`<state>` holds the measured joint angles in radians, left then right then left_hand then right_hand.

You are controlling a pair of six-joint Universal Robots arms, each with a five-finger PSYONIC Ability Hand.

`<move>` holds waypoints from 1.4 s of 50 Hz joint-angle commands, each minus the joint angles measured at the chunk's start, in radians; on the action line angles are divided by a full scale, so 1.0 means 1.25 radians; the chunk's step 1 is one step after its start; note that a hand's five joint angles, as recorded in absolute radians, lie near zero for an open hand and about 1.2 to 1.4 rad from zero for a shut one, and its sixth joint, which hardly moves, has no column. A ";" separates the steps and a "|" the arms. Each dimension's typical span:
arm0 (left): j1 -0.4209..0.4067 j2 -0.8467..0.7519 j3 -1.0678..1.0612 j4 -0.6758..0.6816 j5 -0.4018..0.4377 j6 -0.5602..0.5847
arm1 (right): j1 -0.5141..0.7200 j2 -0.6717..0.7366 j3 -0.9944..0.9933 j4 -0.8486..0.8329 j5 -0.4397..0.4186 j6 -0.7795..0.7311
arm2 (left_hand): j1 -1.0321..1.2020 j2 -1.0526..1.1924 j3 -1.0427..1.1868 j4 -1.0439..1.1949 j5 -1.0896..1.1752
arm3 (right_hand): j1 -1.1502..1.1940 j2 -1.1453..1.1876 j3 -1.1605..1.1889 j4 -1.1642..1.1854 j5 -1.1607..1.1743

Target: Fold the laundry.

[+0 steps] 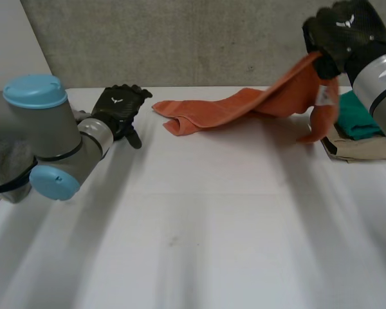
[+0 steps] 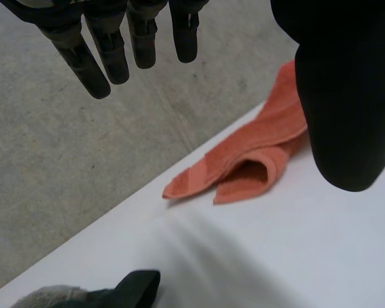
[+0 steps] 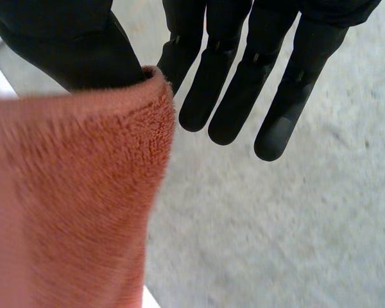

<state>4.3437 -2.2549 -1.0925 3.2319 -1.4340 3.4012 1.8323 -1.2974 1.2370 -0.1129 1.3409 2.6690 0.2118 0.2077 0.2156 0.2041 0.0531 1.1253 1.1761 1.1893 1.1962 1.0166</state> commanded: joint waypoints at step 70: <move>-0.031 -0.048 0.646 -0.109 -0.103 0.224 | 0.003 0.319 -0.373 -0.307 0.157 0.033 | 0.948 0.951 0.944 0.954 0.935 | 0.217 0.176 0.166 0.160 0.164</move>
<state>4.3173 -2.3440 -0.4928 2.8952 -1.5377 3.7100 1.8365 -0.9331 0.9941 -0.2602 1.4786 2.6753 1.1727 1.1970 1.1879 1.1963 0.9834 1.1254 1.1762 1.1921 1.1975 1.0170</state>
